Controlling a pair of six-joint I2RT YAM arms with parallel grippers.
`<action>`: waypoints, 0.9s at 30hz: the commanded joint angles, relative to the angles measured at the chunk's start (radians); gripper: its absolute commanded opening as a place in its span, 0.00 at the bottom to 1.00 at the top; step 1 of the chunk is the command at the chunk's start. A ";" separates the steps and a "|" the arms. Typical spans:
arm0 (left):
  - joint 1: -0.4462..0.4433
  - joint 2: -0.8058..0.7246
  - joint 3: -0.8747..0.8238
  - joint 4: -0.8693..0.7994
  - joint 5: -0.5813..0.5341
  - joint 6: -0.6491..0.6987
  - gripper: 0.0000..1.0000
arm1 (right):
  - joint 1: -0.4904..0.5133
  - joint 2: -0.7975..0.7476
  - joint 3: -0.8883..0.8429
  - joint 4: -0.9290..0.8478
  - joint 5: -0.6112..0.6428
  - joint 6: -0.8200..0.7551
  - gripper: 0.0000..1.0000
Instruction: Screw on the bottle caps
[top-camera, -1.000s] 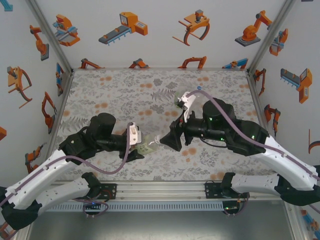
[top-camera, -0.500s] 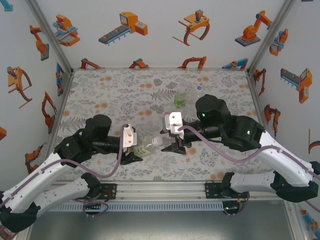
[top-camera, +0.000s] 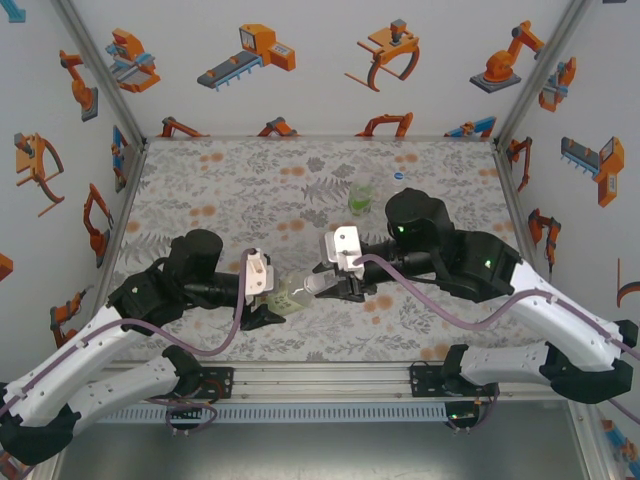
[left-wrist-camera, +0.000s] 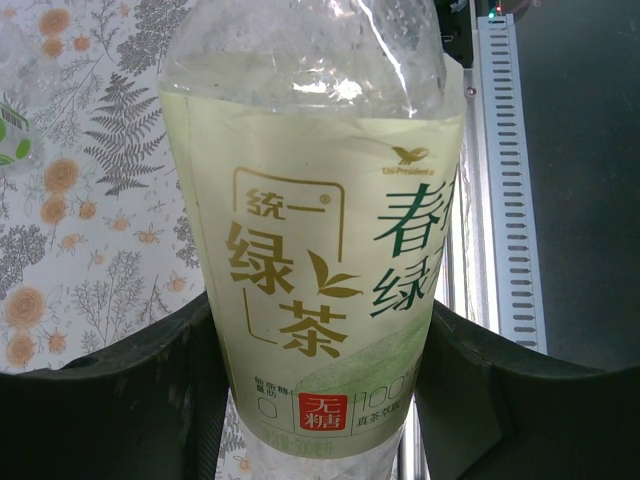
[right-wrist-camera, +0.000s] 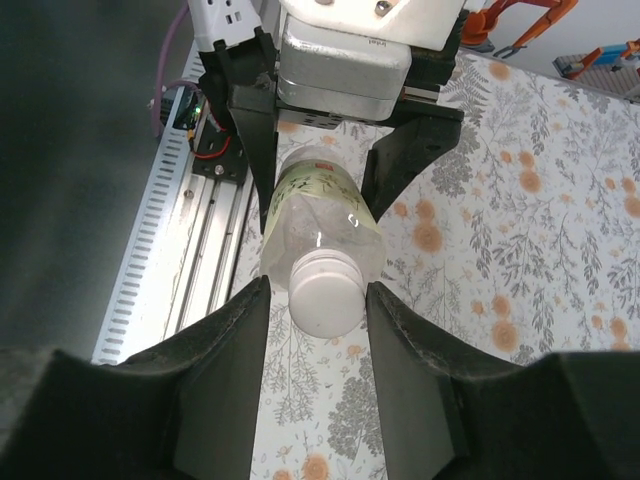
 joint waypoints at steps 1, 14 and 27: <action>0.002 -0.006 0.023 -0.001 0.024 -0.009 0.00 | 0.003 0.000 -0.022 0.032 -0.020 0.000 0.43; 0.002 -0.014 0.022 -0.002 0.013 -0.009 0.00 | 0.003 -0.001 -0.026 0.035 0.043 0.036 0.28; 0.002 -0.017 0.005 0.072 -0.167 0.015 0.00 | 0.002 -0.062 -0.235 0.133 0.523 1.380 0.04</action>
